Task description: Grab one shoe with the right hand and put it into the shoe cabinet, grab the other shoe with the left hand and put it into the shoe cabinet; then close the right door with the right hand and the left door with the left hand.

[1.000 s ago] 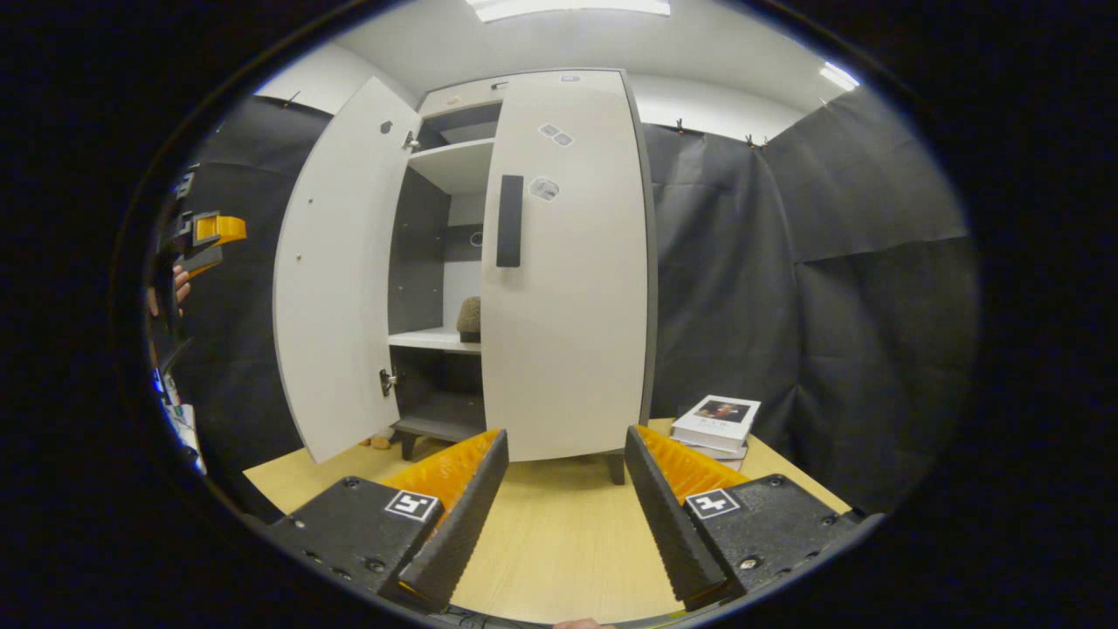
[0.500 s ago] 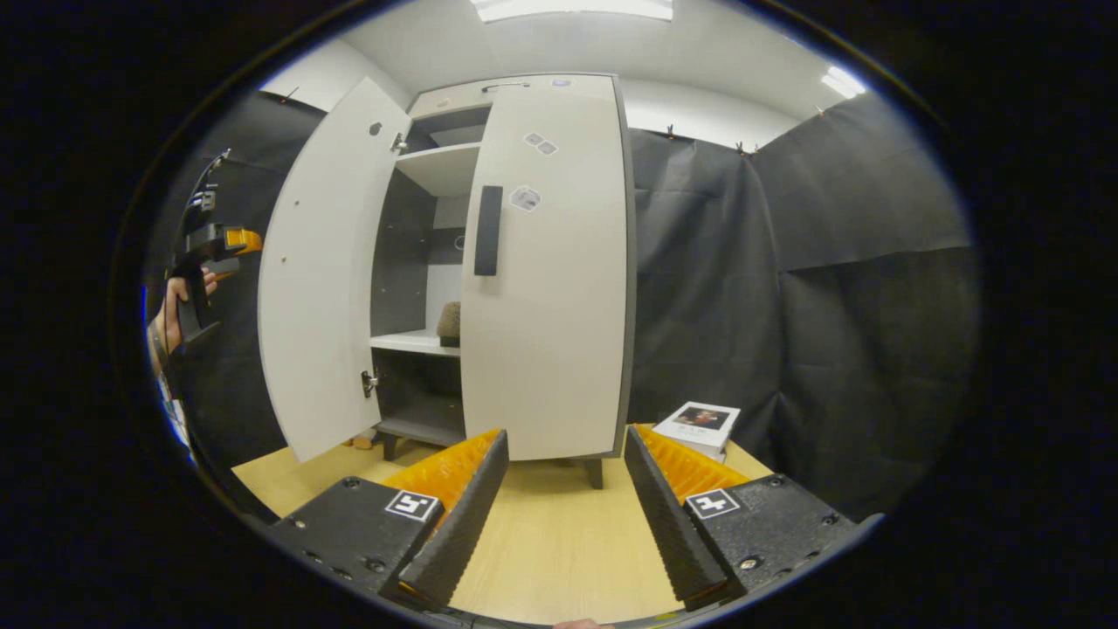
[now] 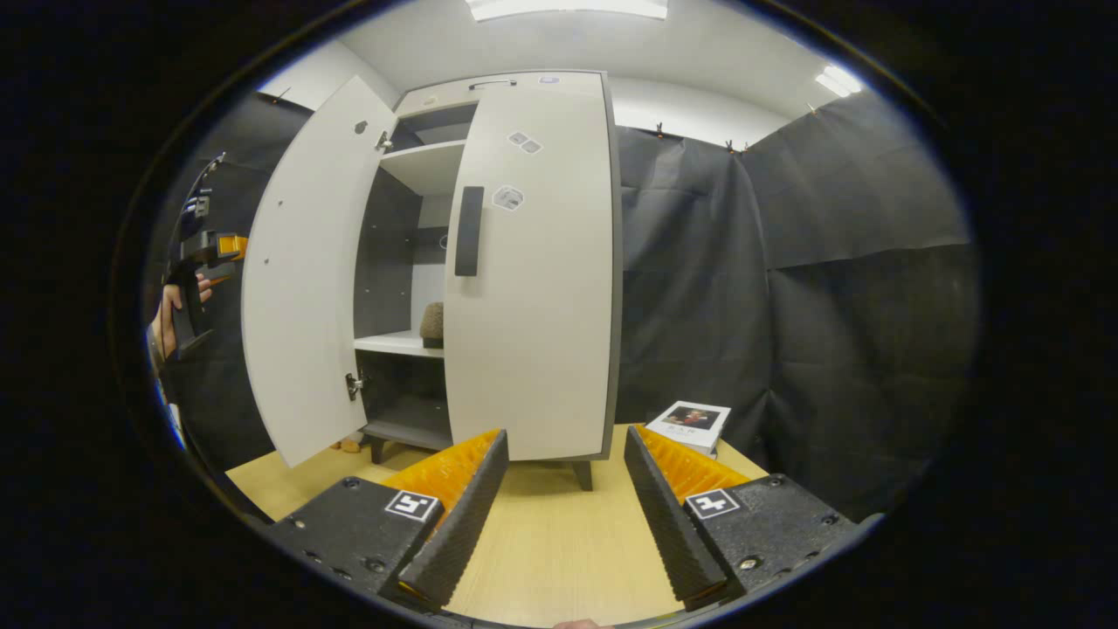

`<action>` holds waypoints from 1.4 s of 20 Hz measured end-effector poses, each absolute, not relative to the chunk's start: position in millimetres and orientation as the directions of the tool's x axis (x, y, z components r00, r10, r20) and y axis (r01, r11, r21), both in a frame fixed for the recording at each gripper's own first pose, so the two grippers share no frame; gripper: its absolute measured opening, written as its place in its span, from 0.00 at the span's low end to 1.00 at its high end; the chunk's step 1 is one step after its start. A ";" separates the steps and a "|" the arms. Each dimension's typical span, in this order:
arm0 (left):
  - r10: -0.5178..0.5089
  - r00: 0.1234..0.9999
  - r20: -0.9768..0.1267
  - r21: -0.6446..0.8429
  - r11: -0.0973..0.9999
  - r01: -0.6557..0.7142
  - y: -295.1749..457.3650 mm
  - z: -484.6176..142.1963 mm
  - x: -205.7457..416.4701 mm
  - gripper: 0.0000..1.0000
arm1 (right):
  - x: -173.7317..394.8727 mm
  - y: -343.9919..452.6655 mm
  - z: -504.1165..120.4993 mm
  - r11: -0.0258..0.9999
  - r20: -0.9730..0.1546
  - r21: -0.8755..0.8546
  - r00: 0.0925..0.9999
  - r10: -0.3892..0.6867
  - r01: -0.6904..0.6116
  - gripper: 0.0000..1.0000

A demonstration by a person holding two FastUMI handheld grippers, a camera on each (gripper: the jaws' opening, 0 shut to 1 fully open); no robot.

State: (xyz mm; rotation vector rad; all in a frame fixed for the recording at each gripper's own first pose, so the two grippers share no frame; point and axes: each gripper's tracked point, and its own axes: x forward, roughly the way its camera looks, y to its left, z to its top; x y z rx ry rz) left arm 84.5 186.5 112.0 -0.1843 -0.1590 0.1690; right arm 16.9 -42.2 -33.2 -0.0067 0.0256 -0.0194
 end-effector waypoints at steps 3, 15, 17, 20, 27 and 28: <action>0.154 0.979 0.134 -0.162 0.978 -0.131 166.7 111.6 84.4 0.89 | 22.1 -37.7 -27.9 1.000 -0.011 -0.009 1.000 -0.012 0.011 0.88; -0.010 0.985 0.172 -0.194 0.980 0.044 87.5 115.0 96.5 0.89 | 14.0 -57.6 -20.9 0.998 -0.003 -0.028 0.999 -0.053 0.053 0.88; -0.036 0.983 0.178 -0.179 0.981 0.068 68.9 116.8 105.1 0.89 | 15.3 -62.9 -20.3 0.997 -0.004 -0.029 0.998 -0.068 0.067 0.88; -0.079 0.981 0.177 -0.182 0.977 0.111 40.7 112.2 115.4 0.89 | 16.0 -68.3 -21.1 0.996 -0.003 -0.025 0.997 -0.080 0.080 0.88; -0.099 0.982 0.159 -0.141 0.982 0.122 17.4 99.0 129.5 0.90 | 15.6 -68.2 -28.2 0.996 -0.022 -0.008 0.996 -0.085 0.085 0.88; -0.096 0.982 0.162 -0.128 0.985 0.117 15.6 101.4 127.3 0.90 | 15.6 -68.7 -29.6 0.996 -0.024 -0.006 0.996 -0.085 0.085 0.88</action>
